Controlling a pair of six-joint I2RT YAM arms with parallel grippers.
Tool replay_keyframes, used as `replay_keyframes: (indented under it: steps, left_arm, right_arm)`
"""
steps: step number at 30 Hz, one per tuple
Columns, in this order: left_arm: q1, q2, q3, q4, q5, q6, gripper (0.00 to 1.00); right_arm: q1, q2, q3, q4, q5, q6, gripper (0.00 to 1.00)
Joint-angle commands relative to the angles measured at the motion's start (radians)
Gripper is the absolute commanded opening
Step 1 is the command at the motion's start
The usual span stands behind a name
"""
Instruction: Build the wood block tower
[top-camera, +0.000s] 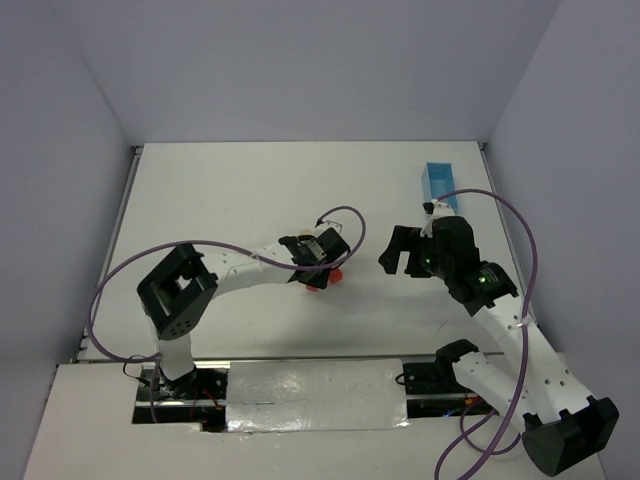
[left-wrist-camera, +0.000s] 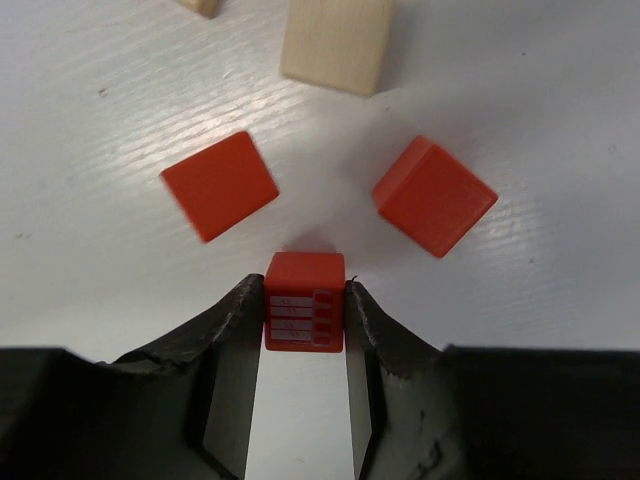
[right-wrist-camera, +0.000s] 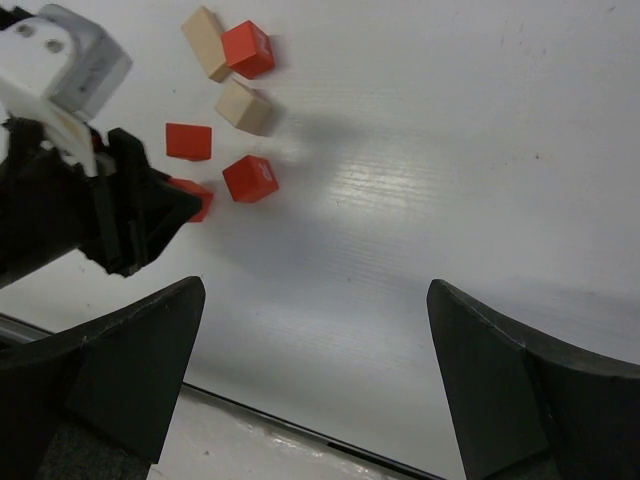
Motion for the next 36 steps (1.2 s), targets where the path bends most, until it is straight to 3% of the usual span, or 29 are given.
replay_keyframes:
  steps: [1,5,9,11,17,22,24,26,29,30,35,36]
  left_arm:
    - [0.006,-0.164,-0.002,-0.058,-0.063,-0.041,0.0]
    - [0.133,-0.293,-0.002,-0.161,-0.16,-0.113,0.0]
    - [0.439,-0.344,-0.028,-0.136,-0.131,-0.106,0.0]
    - [0.569,-0.293,0.027,-0.159,-0.113,-0.083,0.0]
    - [0.784,0.054,0.309,-0.195,-0.008,-0.065,0.0]
    - [0.818,0.26,0.617,-0.334,-0.043,-0.04,0.05]
    - [0.83,0.313,0.656,-0.347,-0.033,-0.034,0.07]
    - [0.841,0.333,0.651,-0.34,-0.016,-0.035,0.09]
    - [0.842,0.321,0.602,-0.293,-0.017,-0.039,0.18]
    - [0.845,0.321,0.578,-0.279,-0.008,-0.038,0.27]
    - [0.852,0.339,0.562,-0.262,0.027,-0.038,0.35]
    - [0.852,0.336,0.547,-0.252,0.035,-0.035,0.41]
  right_arm:
    - [0.012,-0.016,-0.005,0.041,0.012,-0.002,1.0]
    - [0.013,-0.015,-0.005,0.044,0.01,-0.004,1.0]
    - [0.016,-0.012,-0.017,0.054,0.001,-0.004,1.0]
    - [0.016,-0.007,-0.016,0.057,0.001,-0.005,1.0]
    - [0.019,0.017,-0.01,0.062,-0.005,-0.008,1.0]
    - [0.03,0.01,-0.025,0.065,-0.022,-0.008,1.0]
    - [0.03,0.013,-0.031,0.07,-0.03,-0.005,1.0]
    - [0.035,0.021,-0.028,0.073,-0.033,-0.007,1.0]
    - [0.036,0.028,-0.019,0.074,-0.031,-0.011,1.0]
    - [0.038,0.03,-0.019,0.074,-0.031,-0.011,1.0]
    - [0.038,0.028,-0.027,0.085,-0.039,-0.01,1.0]
    - [0.039,0.022,-0.027,0.085,-0.039,-0.01,1.0]
